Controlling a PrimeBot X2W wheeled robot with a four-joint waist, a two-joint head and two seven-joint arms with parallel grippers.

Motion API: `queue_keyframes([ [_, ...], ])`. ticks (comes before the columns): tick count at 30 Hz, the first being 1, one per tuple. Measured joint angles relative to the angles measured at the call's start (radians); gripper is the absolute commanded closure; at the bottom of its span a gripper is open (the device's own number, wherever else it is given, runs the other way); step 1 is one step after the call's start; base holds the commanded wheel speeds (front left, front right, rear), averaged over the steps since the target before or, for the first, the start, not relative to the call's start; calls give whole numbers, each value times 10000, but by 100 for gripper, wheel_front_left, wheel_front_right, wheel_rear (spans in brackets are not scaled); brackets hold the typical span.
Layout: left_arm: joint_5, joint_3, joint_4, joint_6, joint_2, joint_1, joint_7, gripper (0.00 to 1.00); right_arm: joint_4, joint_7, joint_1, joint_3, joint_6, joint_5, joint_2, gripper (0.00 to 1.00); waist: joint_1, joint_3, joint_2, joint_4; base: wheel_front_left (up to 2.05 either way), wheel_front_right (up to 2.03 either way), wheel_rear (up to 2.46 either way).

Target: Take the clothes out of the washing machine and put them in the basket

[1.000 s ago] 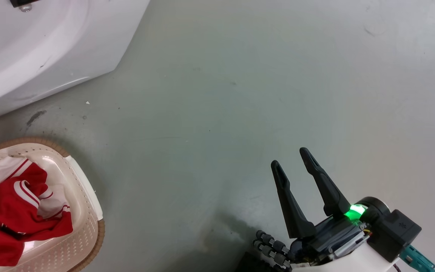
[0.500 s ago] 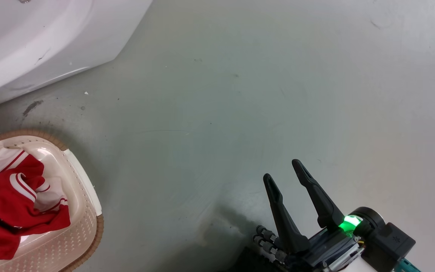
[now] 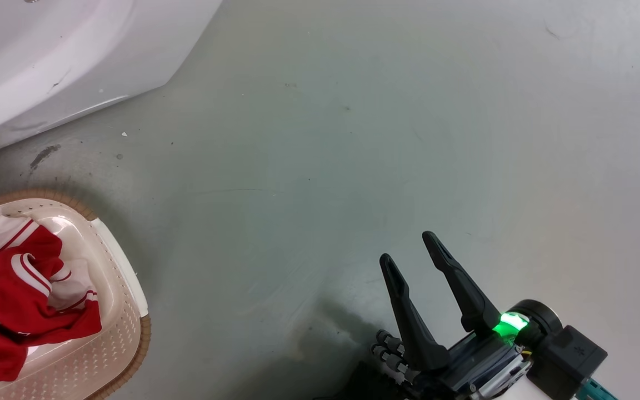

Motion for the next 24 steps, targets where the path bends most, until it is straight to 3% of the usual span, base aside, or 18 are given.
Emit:
queue_keyframes([
  [11, -213, 527, -669, 397, 443, 1496, -2615, 100, 242, 0, -736, 92, 0, 88, 4, 0, 0, -406, 0, -31, 0, 0, 0],
  [16, -422, 677, -619, 487, 186, 2616, -4061, 100, 391, 0, -841, -198, 0, -19, 4, 0, 0, -841, 0, 217, 0, 0, 0],
  [24, -1028, 1066, -121, 460, -769, 4350, -6094, 100, 719, 0, -865, -681, 0, -234, 8, 0, 0, -1849, 0, 736, 0, 0, 0],
])
